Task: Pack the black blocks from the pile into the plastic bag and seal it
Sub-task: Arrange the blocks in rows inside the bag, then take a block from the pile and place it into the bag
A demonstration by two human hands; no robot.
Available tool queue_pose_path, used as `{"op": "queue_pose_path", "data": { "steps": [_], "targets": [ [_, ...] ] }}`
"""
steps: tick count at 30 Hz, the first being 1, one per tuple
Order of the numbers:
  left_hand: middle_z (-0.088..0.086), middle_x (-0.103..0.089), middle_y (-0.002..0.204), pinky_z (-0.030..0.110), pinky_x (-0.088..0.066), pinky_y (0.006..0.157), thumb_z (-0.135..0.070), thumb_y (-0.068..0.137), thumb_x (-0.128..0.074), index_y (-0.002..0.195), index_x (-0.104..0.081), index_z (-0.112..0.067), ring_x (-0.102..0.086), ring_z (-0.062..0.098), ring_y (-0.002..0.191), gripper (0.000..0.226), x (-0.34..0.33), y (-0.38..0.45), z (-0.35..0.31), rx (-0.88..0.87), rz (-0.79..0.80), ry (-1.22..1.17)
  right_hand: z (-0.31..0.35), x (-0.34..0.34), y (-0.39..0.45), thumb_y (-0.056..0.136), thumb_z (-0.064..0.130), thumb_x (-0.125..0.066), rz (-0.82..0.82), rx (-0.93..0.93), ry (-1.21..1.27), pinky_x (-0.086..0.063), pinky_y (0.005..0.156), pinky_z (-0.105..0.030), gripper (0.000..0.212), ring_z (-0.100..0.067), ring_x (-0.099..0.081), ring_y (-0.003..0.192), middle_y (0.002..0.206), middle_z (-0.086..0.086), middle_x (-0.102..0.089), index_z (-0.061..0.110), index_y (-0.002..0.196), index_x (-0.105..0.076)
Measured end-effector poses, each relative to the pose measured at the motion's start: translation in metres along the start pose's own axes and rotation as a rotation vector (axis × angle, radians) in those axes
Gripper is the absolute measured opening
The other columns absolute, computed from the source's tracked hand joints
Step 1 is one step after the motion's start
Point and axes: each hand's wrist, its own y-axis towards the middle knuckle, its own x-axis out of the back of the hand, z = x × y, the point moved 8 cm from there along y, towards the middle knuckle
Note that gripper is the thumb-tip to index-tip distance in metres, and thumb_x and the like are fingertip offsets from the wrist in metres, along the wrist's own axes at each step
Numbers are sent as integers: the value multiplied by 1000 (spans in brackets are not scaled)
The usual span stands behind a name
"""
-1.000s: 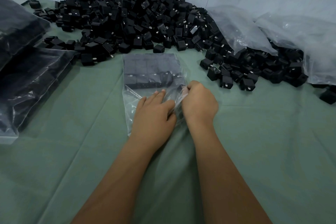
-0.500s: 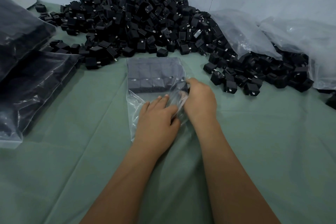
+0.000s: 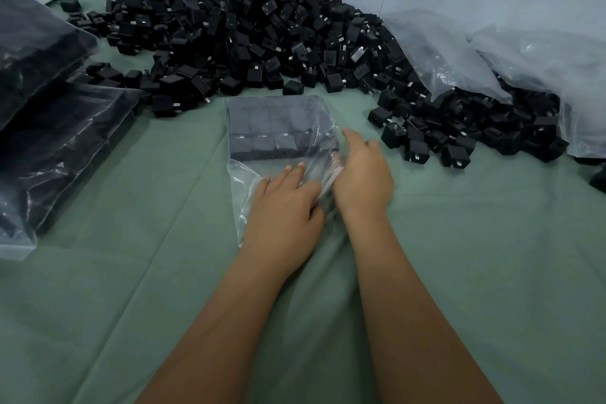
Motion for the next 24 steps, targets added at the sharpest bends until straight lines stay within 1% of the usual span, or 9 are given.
{"op": "queue_pose_path", "data": {
  "steps": [2, 6, 10, 13, 15, 18, 20, 22, 24],
  "targets": [
    [10, -40, 153, 44, -27, 111, -21, 90, -51, 79, -35, -20, -37, 28, 139, 19, 1, -1, -2, -8, 7, 11, 1, 6, -4, 82, -4, -51, -60, 69, 52, -36, 65, -28, 52, -15, -45, 95, 109, 2, -45, 27, 122, -57],
    [13, -49, 145, 45, -33, 105, -20, 85, -53, 76, -37, -19, -46, 32, 127, 19, 5, -2, -5, -16, 18, 43, 2, 10, -11, 72, -15, -56, -51, 211, 105, -42, 73, -28, 43, -15, -45, 99, 104, 6, -56, 20, 95, -69],
    [13, -52, 140, 44, -34, 103, -21, 84, -53, 76, -37, -18, -48, 33, 122, 18, 7, -4, -5, -14, 10, 57, 9, 6, -11, 77, -14, -59, 21, 276, 122, -44, 87, -34, 40, -18, -50, 101, 106, 5, -62, 15, 101, -73],
    [12, -52, 140, 43, -34, 103, -23, 84, -52, 76, -37, -16, -48, 32, 123, 19, 7, -5, -3, 4, -2, 48, 8, 5, -11, 76, -15, -56, 60, 292, 150, -39, 99, -35, 46, -20, -49, 116, 126, 3, -61, 15, 107, -72],
    [12, -53, 140, 41, -34, 102, -23, 84, -54, 76, -37, -17, -48, 32, 123, 19, 9, -5, -4, 2, -16, 40, 3, 4, -13, 79, -11, -56, 60, 252, 104, -37, 101, -34, 47, -21, -44, 121, 132, 0, -56, 18, 112, -72],
    [14, -61, 129, 40, -38, 93, -14, 82, -58, 71, -36, -17, -55, 34, 112, 25, 17, -4, -10, -32, -74, -8, 0, 12, -15, 86, 3, -60, -41, 202, 3, -41, 85, -35, 31, -24, -47, 103, 106, -4, -54, 20, 107, -74],
    [14, -67, 115, 39, -40, 85, -9, 80, -59, 69, -35, -17, -60, 34, 103, 28, 26, -6, -14, -67, -137, -46, 1, 11, -15, 86, 8, -59, -11, 194, -3, -40, 84, -34, 27, -21, -46, 99, 100, -1, -53, 20, 105, -73],
    [12, -69, 108, 40, -42, 82, -7, 79, -60, 68, -34, -18, -62, 32, 99, 30, 31, -7, -17, -89, -166, -59, -1, 6, -16, 81, 19, -51, 92, 160, 65, -35, 94, -31, 34, -17, -42, 106, 106, 4, -51, 22, 111, -69],
    [11, -67, 95, 37, -40, 76, -7, 78, -63, 68, -35, -17, -60, 32, 89, 31, 31, -7, -17, -74, -152, -54, -4, 4, -20, 70, 30, -43, 197, 140, 147, -26, 99, -26, 56, -12, -34, 113, 113, 10, -44, 24, 123, -62]
  ]
}}
